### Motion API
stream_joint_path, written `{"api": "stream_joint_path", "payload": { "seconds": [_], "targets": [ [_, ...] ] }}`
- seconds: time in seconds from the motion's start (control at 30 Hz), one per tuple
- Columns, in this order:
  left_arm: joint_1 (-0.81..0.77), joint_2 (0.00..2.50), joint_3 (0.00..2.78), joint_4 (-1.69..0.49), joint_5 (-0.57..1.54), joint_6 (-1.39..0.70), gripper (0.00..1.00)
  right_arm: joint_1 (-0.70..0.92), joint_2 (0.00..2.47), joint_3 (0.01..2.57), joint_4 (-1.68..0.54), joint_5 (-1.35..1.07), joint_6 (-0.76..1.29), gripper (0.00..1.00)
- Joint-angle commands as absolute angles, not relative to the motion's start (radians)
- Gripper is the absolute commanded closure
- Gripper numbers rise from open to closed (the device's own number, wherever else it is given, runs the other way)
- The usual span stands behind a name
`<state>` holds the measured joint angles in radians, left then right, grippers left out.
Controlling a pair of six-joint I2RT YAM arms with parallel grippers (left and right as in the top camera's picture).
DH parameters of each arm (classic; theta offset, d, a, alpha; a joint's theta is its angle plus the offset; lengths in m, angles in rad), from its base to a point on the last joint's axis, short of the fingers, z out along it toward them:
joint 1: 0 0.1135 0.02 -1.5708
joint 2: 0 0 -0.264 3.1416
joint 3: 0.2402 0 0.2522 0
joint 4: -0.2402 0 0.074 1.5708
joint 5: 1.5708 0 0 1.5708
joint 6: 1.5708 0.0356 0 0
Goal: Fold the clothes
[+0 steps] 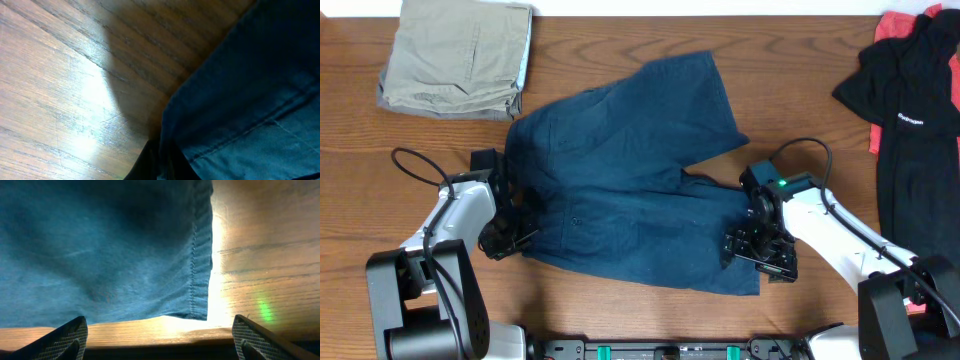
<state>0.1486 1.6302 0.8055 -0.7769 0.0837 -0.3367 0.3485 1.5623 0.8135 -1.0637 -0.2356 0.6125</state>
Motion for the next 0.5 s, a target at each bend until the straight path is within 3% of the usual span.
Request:
{"api": "stream_joint_path", "payload": {
  "seconds": [0.0,0.23,0.47],
  "targets": [
    [0.154,1.654,0.761,-0.780,0.044,-0.335,0.94,0.355,1.564,0.789,-1.059,-0.233,0.640,0.09],
    [0.154,1.654,0.761,-0.780,0.044,-0.334,0.94,0.354,1.564,0.710,-1.008,-0.233,0.670,0.13],
    [0.154,1.654,0.761,-0.780,0.044,-0.334,0.94,0.352,1.564,0.680,-0.934,-0.236,0.703,0.25]
  ]
}}
